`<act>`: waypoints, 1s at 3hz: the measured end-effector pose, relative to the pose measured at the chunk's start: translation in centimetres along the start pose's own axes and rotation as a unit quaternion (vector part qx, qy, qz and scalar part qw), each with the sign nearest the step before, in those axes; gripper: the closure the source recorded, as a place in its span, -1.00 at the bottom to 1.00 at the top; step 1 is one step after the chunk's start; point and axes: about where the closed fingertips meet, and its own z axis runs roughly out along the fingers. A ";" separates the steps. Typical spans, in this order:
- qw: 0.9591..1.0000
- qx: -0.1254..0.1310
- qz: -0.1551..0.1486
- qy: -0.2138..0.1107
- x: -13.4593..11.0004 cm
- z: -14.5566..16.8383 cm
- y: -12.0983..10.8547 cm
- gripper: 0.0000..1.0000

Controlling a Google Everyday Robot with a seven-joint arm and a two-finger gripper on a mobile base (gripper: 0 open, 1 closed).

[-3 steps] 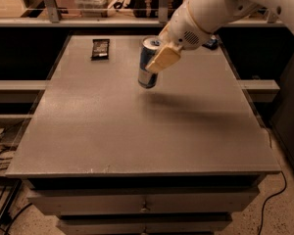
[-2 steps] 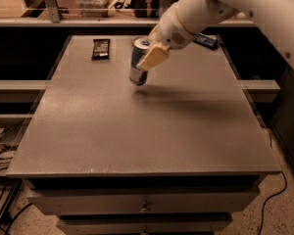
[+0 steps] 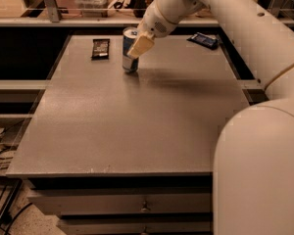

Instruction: Move redbull can near rxbar chocolate

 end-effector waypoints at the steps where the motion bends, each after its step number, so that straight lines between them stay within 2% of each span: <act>1: 1.000 0.012 -0.010 0.009 -1.2 0.6 -2.2 1.00; 2: 0.999 0.015 -0.033 0.019 -3.6 3.5 -4.2 1.00; 3: 0.999 0.015 -0.033 0.020 -3.5 3.5 -4.2 1.00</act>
Offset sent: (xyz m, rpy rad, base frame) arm 0.0519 0.0231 0.0429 -0.0540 -0.0991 0.0008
